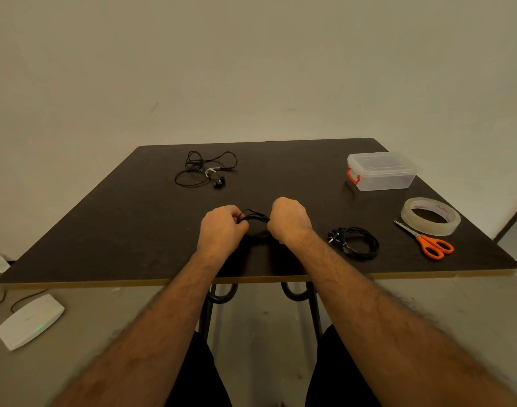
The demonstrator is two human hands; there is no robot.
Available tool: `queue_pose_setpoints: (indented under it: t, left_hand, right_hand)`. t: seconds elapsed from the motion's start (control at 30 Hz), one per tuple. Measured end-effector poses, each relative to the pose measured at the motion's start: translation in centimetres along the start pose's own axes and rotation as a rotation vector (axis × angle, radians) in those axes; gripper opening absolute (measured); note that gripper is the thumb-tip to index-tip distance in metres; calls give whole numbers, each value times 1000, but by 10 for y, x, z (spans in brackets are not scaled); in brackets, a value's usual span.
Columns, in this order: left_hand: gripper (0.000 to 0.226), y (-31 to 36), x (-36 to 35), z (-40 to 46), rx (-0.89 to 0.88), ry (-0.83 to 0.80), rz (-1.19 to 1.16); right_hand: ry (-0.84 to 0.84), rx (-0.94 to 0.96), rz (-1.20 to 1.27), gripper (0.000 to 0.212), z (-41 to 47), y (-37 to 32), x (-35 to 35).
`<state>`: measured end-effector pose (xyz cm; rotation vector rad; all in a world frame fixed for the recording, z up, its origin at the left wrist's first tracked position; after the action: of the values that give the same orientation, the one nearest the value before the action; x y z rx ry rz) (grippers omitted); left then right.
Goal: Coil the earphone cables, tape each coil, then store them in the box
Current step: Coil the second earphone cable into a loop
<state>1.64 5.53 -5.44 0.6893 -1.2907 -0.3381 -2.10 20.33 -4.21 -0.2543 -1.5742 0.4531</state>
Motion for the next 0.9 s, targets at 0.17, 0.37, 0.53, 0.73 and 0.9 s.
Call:
queue_pose_setpoints:
  t: [0.17,0.37,0.53,0.73,0.9]
  left_hand:
    - [5,-5,1,0,43,-60,-8]
    - [4,-10,1,-1,102,-84,-87]
    - [7,-9,2,2,95,-53,-101]
    - [16,-4,1,1,89,-75,9]
    - [17,-8,1,0,116,-83,73]
  right_hand:
    - [1,-6,-13,2,2,0,-3]
    - [0,-6,-26,7,3,1,-6]
    - [-8,-8,-20,11,5,2,-7]
    - [-1,0,-20,8,4,3,-7]
    - [9,11,-11,9,5,5,-9]
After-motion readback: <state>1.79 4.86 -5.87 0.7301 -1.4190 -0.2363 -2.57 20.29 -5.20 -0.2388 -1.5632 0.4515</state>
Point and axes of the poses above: each hand's wrist, its own z-axis towards the middle knuckle, its own x-axis out of the back of the hand, y = z × x, the point moved 8 cm from there along z, towards the middle knuckle
